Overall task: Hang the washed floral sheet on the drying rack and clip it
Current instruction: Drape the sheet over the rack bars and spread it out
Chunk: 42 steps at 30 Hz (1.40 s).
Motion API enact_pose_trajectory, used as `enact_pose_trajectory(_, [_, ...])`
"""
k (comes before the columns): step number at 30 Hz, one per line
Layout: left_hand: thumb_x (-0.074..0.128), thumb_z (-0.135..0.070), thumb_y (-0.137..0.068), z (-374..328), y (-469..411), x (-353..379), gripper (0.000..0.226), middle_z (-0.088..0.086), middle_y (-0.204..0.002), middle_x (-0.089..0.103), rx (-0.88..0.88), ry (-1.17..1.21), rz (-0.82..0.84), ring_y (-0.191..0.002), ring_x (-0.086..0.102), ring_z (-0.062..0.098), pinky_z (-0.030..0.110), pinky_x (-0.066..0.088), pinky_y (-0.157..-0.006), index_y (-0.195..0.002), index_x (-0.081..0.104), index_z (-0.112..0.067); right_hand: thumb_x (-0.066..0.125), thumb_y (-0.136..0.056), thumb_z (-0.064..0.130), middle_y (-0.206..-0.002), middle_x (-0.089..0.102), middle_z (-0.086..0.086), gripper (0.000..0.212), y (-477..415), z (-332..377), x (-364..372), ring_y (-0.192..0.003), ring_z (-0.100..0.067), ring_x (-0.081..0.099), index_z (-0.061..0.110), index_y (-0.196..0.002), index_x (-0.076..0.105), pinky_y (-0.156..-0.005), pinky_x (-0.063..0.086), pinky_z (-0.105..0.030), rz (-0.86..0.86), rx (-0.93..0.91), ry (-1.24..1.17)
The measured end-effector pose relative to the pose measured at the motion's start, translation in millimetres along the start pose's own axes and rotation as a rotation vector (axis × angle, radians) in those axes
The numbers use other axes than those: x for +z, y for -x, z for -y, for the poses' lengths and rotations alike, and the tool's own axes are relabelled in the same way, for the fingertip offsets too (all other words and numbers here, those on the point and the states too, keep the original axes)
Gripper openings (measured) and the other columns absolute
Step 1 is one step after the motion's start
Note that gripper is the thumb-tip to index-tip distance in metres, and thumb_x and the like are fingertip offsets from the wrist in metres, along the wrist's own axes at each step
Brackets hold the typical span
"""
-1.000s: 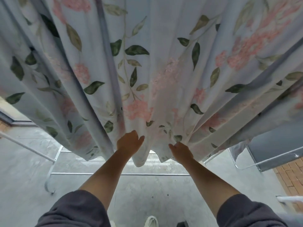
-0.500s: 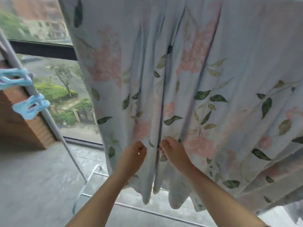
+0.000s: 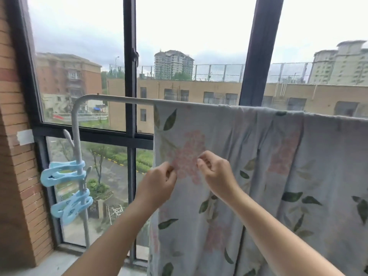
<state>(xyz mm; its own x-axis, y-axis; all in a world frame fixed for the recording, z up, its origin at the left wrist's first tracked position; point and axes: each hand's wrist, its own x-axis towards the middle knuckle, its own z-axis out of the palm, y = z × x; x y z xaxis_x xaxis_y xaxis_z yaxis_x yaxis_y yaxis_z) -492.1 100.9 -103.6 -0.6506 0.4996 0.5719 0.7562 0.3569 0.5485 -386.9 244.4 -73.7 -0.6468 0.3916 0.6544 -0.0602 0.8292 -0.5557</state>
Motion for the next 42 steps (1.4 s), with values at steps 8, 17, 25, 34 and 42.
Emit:
enact_pose_trajectory(8, [0.051, -0.029, -0.089, 0.1, -98.4, -41.8, 0.010, -0.003, -0.079, 0.064, -0.013, 0.009, -0.203, -0.075, 0.061, 0.021, 0.035, 0.051, -0.066, -0.089, 0.057, -0.021, 0.053, -0.092, 0.021, -0.087, 0.063, 0.006, 0.012, -94.3, 35.9, -4.3, -0.081, -0.013, 0.056, 0.017, -0.086, 0.062, -0.079, 0.046, -0.032, -0.096, -0.281, 0.206])
enact_pose_trajectory(17, [0.053, -0.028, -0.092, 7.0, -162.6, -58.8, 0.030, 0.003, -0.102, 0.062, -0.147, 0.257, -0.154, -0.093, 0.060, 0.022, 0.039, 0.052, -0.083, -0.117, 0.050, -0.013, 0.043, -0.096, 0.030, -0.110, 0.065, 0.004, 0.024, -176.2, 42.3, 19.0, -0.095, -0.017, 0.060, 0.023, -0.111, 0.061, -0.094, 0.038, -0.037, -0.099, -0.294, 0.590])
enact_pose_trajectory(25, [0.054, -0.024, -0.093, -5.1, -202.0, -77.4, 0.019, -0.001, -0.069, 0.056, -0.175, 0.638, -0.156, -0.069, 0.053, 0.014, 0.028, 0.046, -0.066, -0.076, 0.056, -0.016, 0.038, -0.097, 0.033, -0.088, 0.066, -0.002, 0.032, -185.3, 54.7, 29.0, -0.081, -0.029, 0.060, 0.015, -0.086, 0.062, -0.067, 0.029, -0.030, -0.147, -0.274, 0.687])
enact_pose_trajectory(34, [0.047, -0.021, -0.096, 49.2, -229.3, -127.4, 0.015, 0.004, -0.085, 0.055, -0.283, 0.631, -0.377, -0.080, 0.054, 0.018, 0.035, 0.050, -0.084, -0.101, 0.050, -0.007, 0.030, -0.099, 0.042, -0.087, 0.067, -0.005, 0.039, -197.2, 72.4, 55.7, -0.085, -0.028, 0.061, 0.021, -0.088, 0.061, -0.066, 0.032, -0.032, -0.104, -0.183, 0.778])
enact_pose_trajectory(42, [0.056, -0.017, -0.090, 60.1, -227.7, -136.7, 0.007, -0.003, -0.083, 0.054, -0.127, 0.321, -0.225, -0.083, 0.052, 0.017, 0.025, 0.037, -0.070, -0.095, 0.053, -0.013, 0.036, -0.100, 0.040, -0.079, 0.068, -0.005, 0.037, -212.8, 92.0, 80.4, -0.076, -0.028, 0.062, 0.020, -0.091, 0.066, -0.064, 0.031, -0.030, -0.195, -0.235, 0.736])
